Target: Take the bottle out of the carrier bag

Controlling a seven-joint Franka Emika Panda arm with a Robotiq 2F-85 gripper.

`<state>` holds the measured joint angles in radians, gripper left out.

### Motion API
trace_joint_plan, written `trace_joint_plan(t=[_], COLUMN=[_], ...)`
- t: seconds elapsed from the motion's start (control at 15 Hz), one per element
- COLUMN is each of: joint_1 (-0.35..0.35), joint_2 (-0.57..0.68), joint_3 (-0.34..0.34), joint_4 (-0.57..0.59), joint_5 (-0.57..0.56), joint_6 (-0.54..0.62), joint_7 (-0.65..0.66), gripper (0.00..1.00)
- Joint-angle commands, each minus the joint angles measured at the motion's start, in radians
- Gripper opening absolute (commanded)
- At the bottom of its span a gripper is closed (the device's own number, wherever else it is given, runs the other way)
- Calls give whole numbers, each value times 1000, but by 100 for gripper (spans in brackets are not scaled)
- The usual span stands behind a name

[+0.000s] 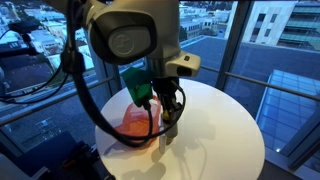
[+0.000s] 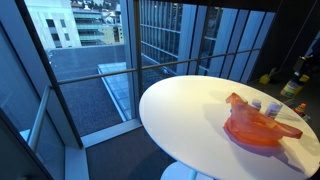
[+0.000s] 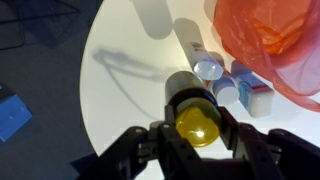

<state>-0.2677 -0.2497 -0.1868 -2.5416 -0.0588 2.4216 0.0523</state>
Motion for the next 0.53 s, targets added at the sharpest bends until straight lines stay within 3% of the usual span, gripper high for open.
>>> trace_joint_plan(t=[0.0,0.47], joint_1=[-19,-25], joint_2=[0,75], joint_3=[-31,-86], joint_4=[-15,-56], joint_5=[-6,20], joint_6=[-6,26], joint_7=[10,-23], gripper=[20,20])
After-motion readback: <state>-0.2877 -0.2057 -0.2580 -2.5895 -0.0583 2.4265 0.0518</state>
